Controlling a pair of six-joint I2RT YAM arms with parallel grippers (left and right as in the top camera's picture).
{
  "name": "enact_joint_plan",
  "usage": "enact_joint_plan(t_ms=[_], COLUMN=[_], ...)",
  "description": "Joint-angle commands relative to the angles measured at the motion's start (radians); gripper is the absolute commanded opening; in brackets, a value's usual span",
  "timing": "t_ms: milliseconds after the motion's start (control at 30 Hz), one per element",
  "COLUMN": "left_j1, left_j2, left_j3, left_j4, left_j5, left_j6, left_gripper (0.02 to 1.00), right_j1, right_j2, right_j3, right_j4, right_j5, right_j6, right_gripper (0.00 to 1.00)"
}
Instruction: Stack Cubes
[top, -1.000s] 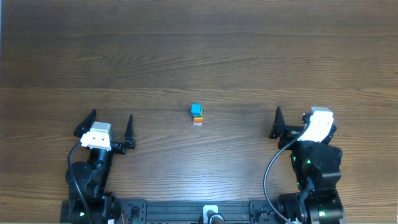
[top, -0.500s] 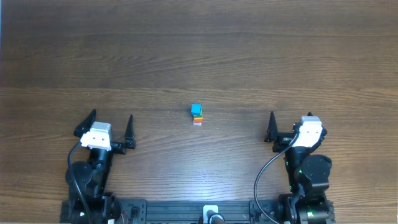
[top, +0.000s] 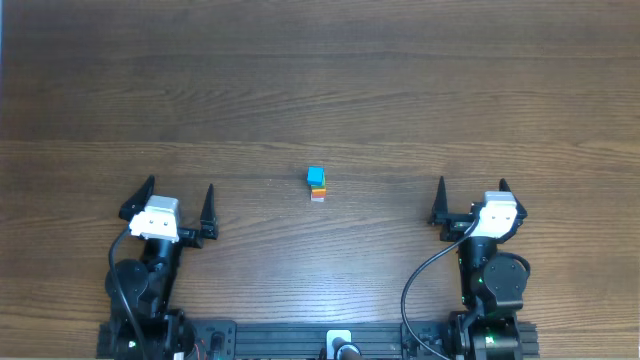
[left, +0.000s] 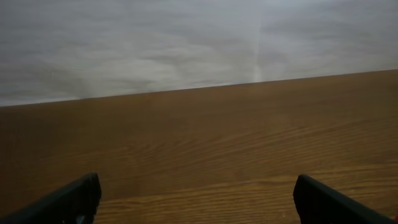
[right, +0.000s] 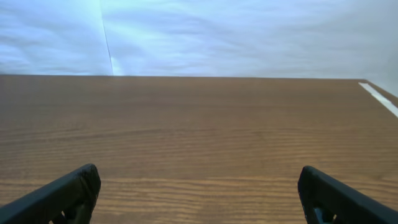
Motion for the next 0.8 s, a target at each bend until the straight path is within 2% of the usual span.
enact_joint_plan(t_ms=[33,333,800], left_j1=[-0.005,-0.005,-0.005], left_j2=[-0.007,-0.007,-0.007], left_j3=[-0.006,-0.006,-0.006], left_j4=[0.002,0.002,0.001], left_j5=[0.01,0.01,0.01], left_j6=[0.017,0.018,0.017], left_gripper=[0.998,1.0,0.998], right_j1=[-0.019,-0.022,-0.022], right_j2=[-0.074,-0.08,-0.074], right_j3=[-0.008,-0.007,-0.007], right_j4=[-0.009,-0.079,-0.077], right_j5=[-0.008,-0.01,-0.009], right_j6=[-0.005,-0.005,-0.005], right_gripper=[0.991,0.993,0.991])
